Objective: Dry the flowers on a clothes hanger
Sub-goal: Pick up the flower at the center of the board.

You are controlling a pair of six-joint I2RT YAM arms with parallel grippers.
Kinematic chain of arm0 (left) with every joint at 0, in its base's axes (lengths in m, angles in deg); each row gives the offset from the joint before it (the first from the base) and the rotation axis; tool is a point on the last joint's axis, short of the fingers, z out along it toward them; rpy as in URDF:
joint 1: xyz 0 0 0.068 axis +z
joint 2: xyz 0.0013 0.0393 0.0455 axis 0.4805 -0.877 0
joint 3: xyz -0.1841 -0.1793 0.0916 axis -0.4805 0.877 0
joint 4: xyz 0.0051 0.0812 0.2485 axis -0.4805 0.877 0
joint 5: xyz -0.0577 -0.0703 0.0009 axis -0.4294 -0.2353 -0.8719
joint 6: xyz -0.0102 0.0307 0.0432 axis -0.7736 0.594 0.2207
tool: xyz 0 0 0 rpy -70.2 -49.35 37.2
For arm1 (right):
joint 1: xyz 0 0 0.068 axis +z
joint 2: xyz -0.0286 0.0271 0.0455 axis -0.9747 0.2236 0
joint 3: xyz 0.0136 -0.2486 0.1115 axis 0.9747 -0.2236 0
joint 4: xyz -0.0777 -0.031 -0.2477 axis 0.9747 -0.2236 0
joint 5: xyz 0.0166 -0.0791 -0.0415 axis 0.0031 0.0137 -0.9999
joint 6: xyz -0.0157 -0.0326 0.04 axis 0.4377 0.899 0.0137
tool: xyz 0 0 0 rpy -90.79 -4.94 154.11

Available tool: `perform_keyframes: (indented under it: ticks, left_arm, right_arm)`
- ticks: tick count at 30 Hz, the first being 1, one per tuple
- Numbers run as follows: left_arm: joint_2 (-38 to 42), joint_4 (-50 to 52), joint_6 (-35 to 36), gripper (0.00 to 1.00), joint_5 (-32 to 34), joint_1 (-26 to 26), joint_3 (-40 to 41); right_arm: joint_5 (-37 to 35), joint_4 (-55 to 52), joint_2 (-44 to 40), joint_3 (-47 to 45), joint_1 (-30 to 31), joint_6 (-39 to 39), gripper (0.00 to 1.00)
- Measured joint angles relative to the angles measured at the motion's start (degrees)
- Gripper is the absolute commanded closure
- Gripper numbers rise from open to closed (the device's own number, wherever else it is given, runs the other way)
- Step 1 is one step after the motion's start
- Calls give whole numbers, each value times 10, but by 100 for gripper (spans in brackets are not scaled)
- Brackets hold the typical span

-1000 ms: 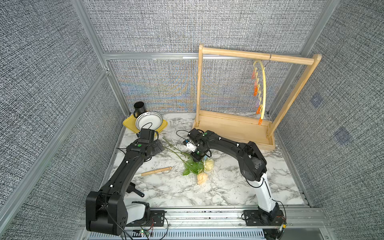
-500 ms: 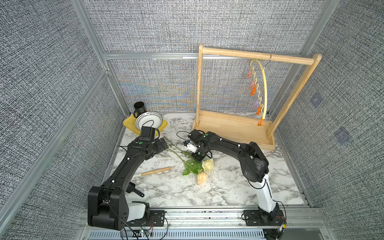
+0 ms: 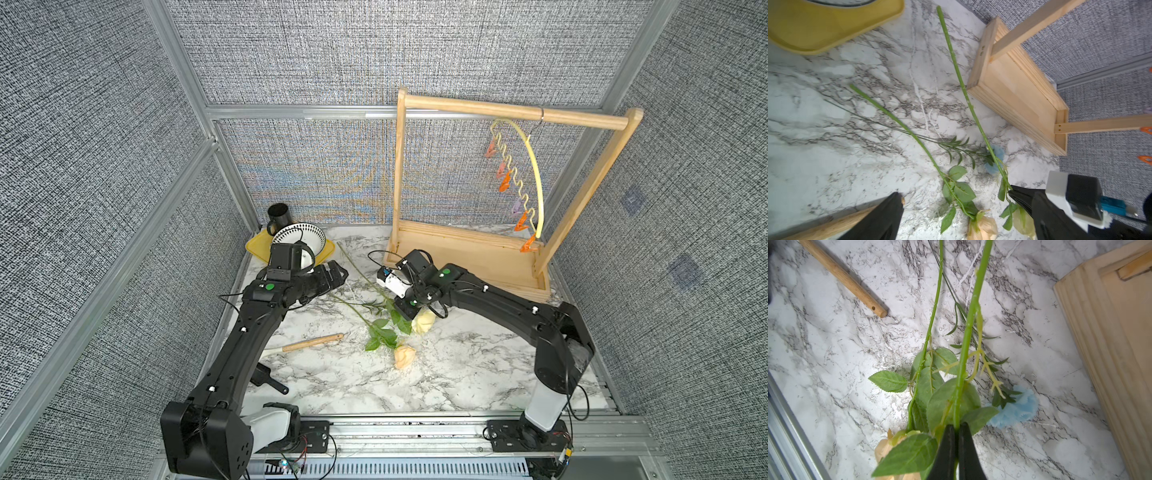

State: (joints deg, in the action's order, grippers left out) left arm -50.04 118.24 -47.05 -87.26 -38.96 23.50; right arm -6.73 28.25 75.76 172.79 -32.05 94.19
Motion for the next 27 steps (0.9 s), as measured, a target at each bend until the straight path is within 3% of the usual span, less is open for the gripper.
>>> perform_keyframes:
  ticks: [9,16,23,27]
  left_arm:
    - [-41,-38,-18,25,-111,-10,-28]
    - [-84,-42,-12,34,-163,-59,-73]
    - [-92,-38,-9,75,-159,-65,-76]
    - [-92,-37,-6,88,-160,-66,-78]
  right_arm:
    - [12,114,-123,-99,0,0,95]
    - [38,165,-163,-132,5,13,96]
    - [47,168,-164,-132,15,16,97]
    - [45,168,-168,-133,15,16,97]
